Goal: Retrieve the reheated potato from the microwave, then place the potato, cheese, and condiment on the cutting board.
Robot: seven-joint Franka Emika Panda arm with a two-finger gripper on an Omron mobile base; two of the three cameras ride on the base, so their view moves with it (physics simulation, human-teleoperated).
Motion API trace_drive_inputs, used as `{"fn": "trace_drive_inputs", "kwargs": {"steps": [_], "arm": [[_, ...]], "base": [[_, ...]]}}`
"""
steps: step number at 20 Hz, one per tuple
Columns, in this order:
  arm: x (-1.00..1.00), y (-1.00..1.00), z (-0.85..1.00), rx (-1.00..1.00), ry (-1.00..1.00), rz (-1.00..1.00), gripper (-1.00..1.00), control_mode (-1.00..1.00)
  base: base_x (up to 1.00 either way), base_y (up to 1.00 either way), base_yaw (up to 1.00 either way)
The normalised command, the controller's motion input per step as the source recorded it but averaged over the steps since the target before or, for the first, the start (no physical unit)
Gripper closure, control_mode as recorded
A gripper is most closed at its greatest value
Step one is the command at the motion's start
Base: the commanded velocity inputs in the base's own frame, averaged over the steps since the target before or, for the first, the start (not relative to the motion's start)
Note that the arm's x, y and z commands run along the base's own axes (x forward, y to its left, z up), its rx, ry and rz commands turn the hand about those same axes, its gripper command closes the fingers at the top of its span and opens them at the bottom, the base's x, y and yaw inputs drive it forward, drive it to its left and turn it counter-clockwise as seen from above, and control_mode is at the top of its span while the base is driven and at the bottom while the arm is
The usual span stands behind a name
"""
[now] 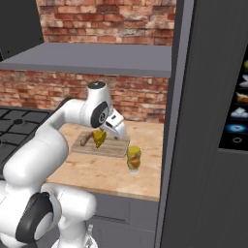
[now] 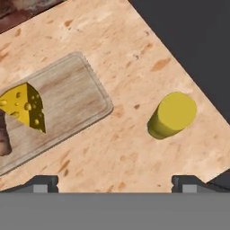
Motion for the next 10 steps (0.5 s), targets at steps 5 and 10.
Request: {"fn": "trace_drive_inputs", "kwargs": {"steps": [5,10], "arm": [[-0.45,-0.33,0.24,0.0,0.03,-0.01,-1.0,-1.0],[-0.37,-0.19,0.03,0.0,0.0,-0.13,-1.0,-1.0]], "base": [[0.0,0.0,0.0],[0.0,0.0,0.0]]}}
